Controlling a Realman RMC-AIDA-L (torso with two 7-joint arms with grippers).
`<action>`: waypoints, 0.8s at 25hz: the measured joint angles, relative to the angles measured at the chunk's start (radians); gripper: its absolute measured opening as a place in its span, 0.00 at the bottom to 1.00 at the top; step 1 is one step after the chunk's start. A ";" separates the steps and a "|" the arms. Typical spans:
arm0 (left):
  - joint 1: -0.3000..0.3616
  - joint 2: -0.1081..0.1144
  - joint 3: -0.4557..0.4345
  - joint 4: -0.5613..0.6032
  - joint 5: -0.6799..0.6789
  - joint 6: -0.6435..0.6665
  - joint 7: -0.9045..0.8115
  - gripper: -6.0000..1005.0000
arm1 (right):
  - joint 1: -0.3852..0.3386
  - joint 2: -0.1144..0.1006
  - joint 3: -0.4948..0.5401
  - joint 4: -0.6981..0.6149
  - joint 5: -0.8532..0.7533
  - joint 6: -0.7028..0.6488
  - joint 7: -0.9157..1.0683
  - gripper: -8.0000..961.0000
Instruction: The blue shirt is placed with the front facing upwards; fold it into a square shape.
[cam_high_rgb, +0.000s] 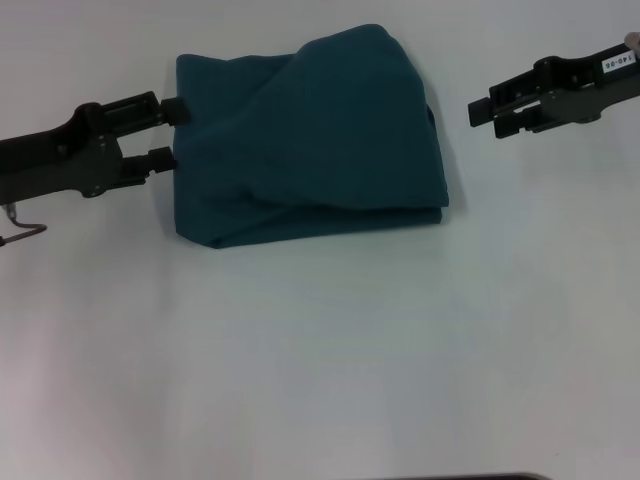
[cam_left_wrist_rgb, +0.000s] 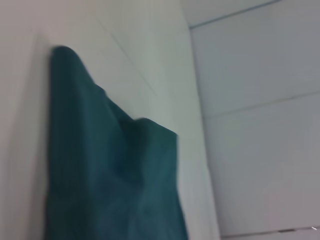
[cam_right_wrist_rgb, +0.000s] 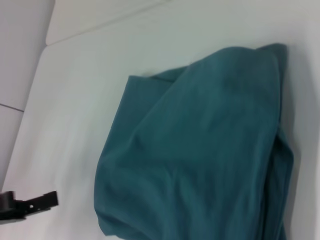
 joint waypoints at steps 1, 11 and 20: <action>0.000 0.000 0.000 0.000 0.010 -0.017 -0.001 0.84 | 0.004 -0.001 0.008 0.000 0.000 0.002 0.001 0.66; -0.054 -0.002 0.062 0.007 0.124 -0.200 0.006 0.84 | 0.018 -0.001 0.021 0.000 0.001 0.007 -0.004 0.67; -0.094 0.004 0.090 0.004 0.172 -0.234 -0.003 0.84 | 0.022 -0.012 0.021 -0.009 0.001 0.004 -0.001 0.67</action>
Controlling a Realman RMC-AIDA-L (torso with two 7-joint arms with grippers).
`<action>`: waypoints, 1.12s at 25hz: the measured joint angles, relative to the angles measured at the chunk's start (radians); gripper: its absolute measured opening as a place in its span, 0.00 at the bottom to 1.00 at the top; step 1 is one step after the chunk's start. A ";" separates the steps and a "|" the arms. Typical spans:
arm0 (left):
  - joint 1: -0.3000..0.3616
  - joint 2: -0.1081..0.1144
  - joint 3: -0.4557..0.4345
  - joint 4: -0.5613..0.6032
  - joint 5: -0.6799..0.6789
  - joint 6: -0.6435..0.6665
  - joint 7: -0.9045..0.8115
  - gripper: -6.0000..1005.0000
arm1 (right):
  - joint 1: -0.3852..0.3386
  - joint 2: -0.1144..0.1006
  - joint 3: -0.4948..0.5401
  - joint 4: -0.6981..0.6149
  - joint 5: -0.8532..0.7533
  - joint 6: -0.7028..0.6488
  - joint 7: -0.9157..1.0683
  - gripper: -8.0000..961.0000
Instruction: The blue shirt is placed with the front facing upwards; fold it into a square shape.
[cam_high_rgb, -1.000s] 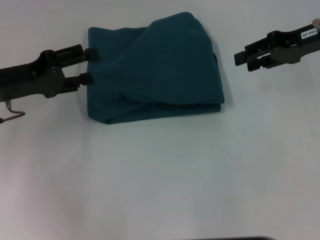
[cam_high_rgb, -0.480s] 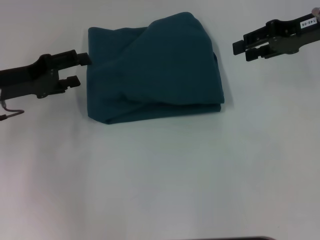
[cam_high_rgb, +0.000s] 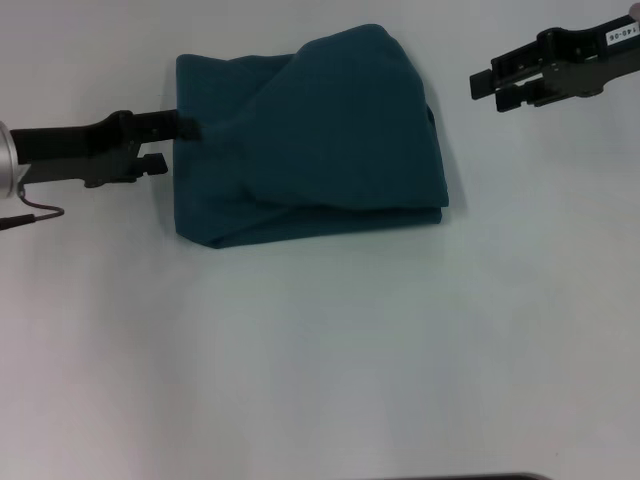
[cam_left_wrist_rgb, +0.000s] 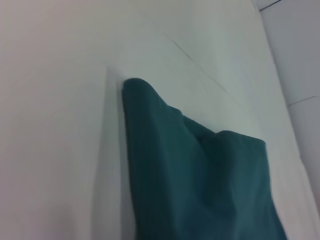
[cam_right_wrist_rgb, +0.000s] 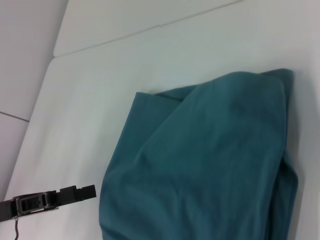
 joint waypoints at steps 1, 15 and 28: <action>-0.003 0.002 0.000 0.000 0.010 -0.007 0.000 0.84 | 0.000 0.000 0.000 0.000 0.000 0.000 0.000 0.67; -0.037 -0.009 0.040 0.003 0.072 -0.077 -0.002 0.84 | -0.008 -0.001 0.000 -0.001 0.000 0.002 -0.001 0.68; 0.048 0.003 -0.076 -0.120 -0.038 0.343 0.455 0.84 | -0.106 0.130 0.019 -0.160 0.185 0.061 -0.438 0.69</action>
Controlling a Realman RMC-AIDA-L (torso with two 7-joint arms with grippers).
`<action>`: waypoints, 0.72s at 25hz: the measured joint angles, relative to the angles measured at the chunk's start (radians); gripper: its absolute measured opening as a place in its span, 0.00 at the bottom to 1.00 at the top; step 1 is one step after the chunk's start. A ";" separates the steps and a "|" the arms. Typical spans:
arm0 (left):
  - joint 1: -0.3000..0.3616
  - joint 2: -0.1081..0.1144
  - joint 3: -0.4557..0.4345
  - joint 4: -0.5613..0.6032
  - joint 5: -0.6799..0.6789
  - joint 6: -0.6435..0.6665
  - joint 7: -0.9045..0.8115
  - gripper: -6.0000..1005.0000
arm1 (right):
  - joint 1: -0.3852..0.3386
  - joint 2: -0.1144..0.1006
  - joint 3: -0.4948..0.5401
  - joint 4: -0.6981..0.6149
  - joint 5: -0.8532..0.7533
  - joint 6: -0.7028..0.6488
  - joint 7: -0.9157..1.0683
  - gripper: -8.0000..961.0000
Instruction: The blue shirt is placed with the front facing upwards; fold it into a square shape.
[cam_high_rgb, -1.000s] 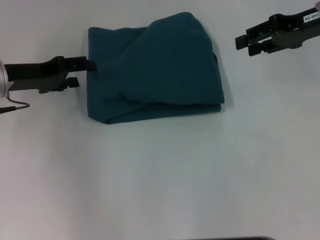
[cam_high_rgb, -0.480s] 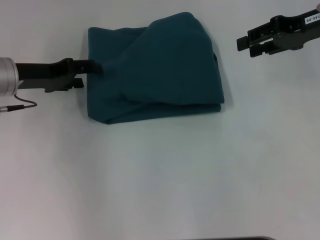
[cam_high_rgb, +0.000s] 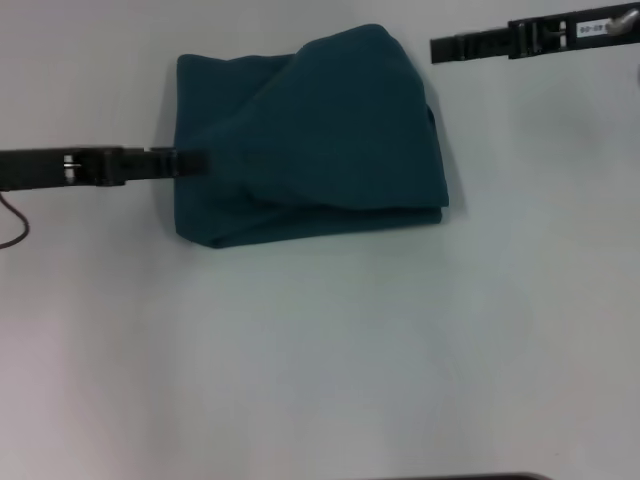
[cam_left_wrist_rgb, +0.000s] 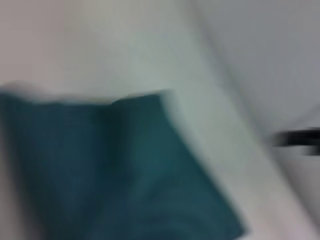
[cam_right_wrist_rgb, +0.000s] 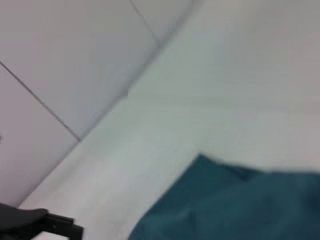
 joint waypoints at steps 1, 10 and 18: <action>0.009 -0.003 -0.014 -0.006 -0.018 0.020 0.032 0.84 | -0.015 0.021 -0.002 -0.027 0.013 0.007 -0.038 0.69; -0.004 -0.015 -0.003 0.048 -0.016 -0.163 -0.175 0.84 | -0.022 0.016 0.001 -0.045 0.022 0.052 -0.005 0.79; -0.028 -0.029 0.111 0.048 0.003 -0.295 -0.489 0.84 | -0.022 0.004 0.002 -0.044 0.030 0.022 0.052 0.97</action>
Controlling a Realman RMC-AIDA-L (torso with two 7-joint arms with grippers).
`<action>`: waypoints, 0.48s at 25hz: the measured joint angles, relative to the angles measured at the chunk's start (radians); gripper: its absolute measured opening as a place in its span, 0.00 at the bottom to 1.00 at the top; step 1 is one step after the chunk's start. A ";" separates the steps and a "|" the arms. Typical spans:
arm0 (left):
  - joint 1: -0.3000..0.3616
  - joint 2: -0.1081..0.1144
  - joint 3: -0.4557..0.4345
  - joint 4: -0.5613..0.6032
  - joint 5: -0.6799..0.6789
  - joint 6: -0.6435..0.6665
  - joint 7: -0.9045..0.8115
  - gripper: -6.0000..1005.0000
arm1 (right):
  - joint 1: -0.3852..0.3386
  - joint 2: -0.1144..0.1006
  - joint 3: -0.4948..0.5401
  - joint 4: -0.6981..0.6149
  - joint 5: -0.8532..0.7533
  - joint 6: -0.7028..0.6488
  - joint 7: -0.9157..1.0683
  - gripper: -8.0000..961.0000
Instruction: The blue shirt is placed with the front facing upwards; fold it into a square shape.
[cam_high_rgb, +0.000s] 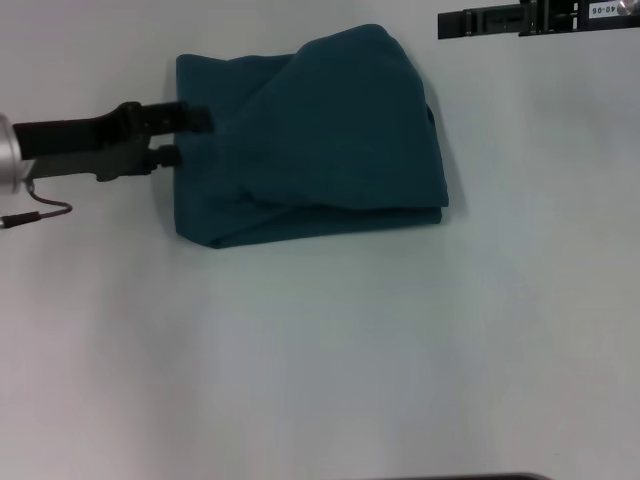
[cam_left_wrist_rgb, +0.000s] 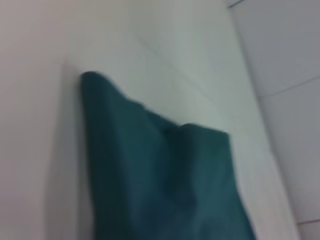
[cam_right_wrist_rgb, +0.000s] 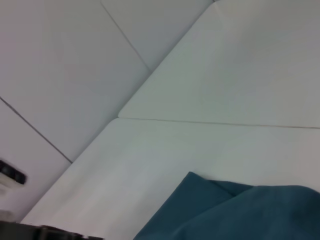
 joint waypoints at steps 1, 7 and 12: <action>-0.001 0.000 0.009 0.000 0.005 -0.010 -0.011 0.84 | 0.000 0.000 0.000 -0.001 0.001 -0.003 0.001 0.98; -0.034 -0.004 0.067 0.025 0.061 -0.117 -0.084 0.84 | 0.007 -0.011 0.003 0.001 0.004 -0.010 0.016 0.98; -0.033 -0.002 0.068 0.020 0.064 -0.153 -0.088 0.84 | 0.009 -0.013 0.003 0.003 0.004 -0.009 0.022 0.98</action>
